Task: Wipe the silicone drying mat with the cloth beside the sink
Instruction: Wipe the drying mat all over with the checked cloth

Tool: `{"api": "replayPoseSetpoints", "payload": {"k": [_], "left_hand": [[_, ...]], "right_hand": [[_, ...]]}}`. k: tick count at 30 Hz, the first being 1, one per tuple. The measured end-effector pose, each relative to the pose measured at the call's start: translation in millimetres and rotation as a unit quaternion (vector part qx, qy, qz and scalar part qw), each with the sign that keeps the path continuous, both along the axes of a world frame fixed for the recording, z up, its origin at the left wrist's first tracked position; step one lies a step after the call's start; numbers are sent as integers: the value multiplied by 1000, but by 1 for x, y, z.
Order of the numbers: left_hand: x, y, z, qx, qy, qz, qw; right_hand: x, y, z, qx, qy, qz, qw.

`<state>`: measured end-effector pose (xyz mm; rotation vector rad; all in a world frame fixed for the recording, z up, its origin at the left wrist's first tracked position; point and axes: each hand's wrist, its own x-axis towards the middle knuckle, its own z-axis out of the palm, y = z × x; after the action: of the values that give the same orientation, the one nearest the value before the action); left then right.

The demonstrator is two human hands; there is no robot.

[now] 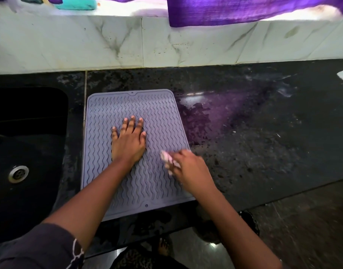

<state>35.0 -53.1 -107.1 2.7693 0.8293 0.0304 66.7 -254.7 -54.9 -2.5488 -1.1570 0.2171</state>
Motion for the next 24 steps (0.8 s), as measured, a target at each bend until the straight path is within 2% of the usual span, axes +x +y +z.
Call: {"api": "replayPoseSetpoints", "payload": {"k": [2, 5, 8, 12, 15, 18, 21, 24], "left_hand": [[0, 0, 0, 3, -2, 0, 1000], [0, 0, -1, 4, -6, -1, 1000], [0, 0, 0, 9, -4, -1, 1000], [0, 0, -1, 8, -5, -1, 1000], [0, 1, -1, 2, -9, -4, 1000], [-1, 1, -2, 4, -13, -5, 1000], [-1, 0, -2, 3, -12, -3, 1000], [-1, 1, -1, 3, -10, -3, 1000]], "right_hand": [[11, 26, -2, 32, -17, -40, 999], [9, 41, -17, -33, -42, -36, 998], [-12, 11, -22, -53, -66, -23, 996], [-40, -29, -18, -56, -51, 29, 997], [-22, -19, -6, -21, -1, 5, 1000], [-3, 16, -5, 24, -14, -45, 999], [-3, 28, -18, -46, -50, -38, 997], [-25, 0, -16, -75, -73, -10, 994]]}}
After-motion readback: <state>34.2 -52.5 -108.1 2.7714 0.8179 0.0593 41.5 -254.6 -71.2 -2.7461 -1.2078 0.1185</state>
